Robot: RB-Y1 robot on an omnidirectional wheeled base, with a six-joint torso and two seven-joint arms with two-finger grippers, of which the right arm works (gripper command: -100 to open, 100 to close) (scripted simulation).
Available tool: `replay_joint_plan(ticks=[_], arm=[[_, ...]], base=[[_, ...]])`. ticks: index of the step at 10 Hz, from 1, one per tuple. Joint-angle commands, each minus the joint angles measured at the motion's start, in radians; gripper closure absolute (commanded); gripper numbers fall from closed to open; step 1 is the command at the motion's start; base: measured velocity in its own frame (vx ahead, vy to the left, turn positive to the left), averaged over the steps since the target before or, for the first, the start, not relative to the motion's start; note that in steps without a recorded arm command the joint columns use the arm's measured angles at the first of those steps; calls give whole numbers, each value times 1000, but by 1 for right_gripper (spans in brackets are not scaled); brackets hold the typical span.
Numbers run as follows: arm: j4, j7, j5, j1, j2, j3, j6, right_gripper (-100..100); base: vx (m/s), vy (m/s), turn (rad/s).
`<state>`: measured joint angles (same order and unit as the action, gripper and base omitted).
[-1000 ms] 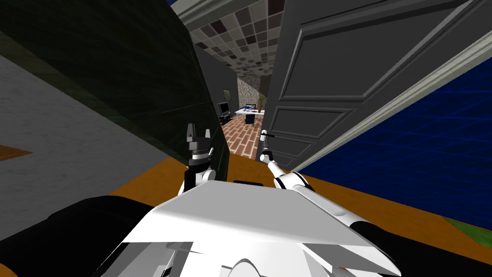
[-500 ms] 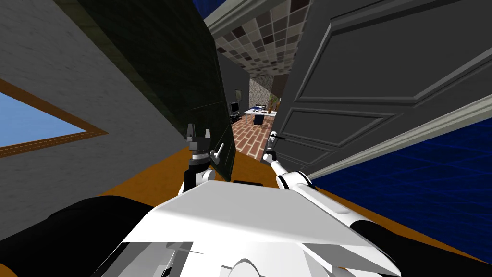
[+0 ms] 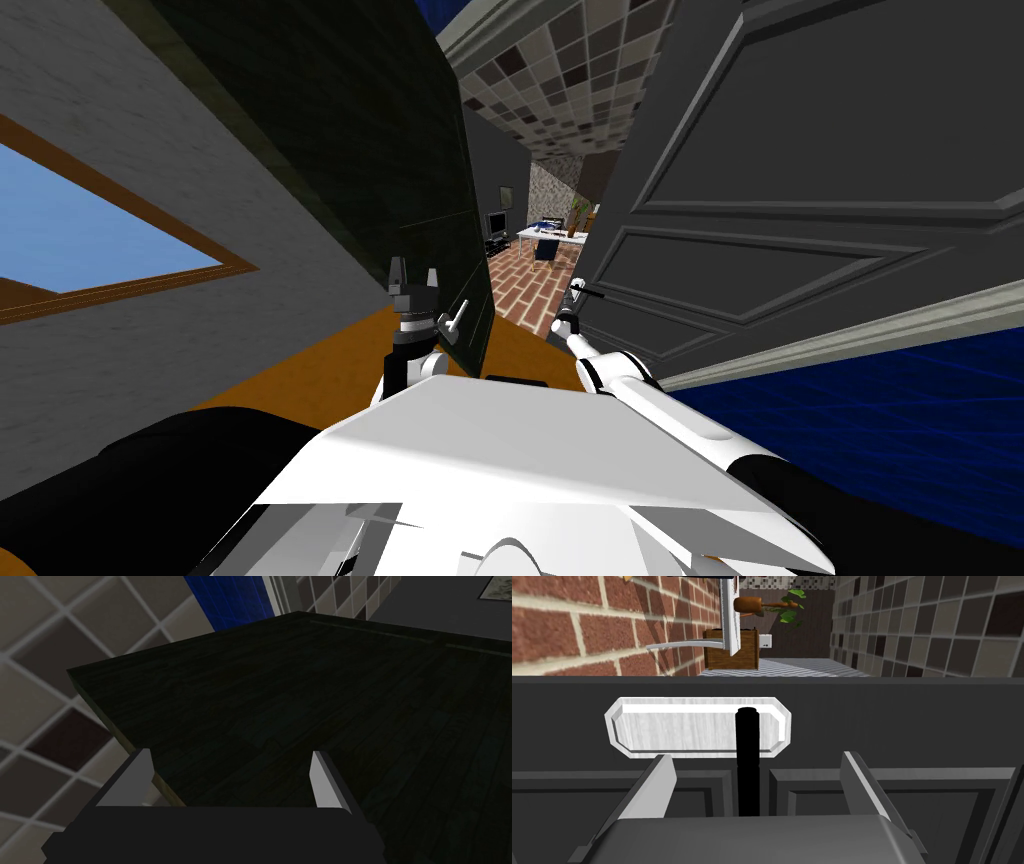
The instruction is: Pull the door open
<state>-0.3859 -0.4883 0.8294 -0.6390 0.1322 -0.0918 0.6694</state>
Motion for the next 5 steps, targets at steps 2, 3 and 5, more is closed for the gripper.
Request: replay_joint_plan(ticks=[2,3,5], arm=[[-72,-42,10,32,-2,18,-26,-100],[-59,-43,17,28,3,41,-20,-100],[-56,-44,19,28,4,46,-19,-100]], base=[[47,-30,-19],[104,-63,7],[126,-87,-3]])
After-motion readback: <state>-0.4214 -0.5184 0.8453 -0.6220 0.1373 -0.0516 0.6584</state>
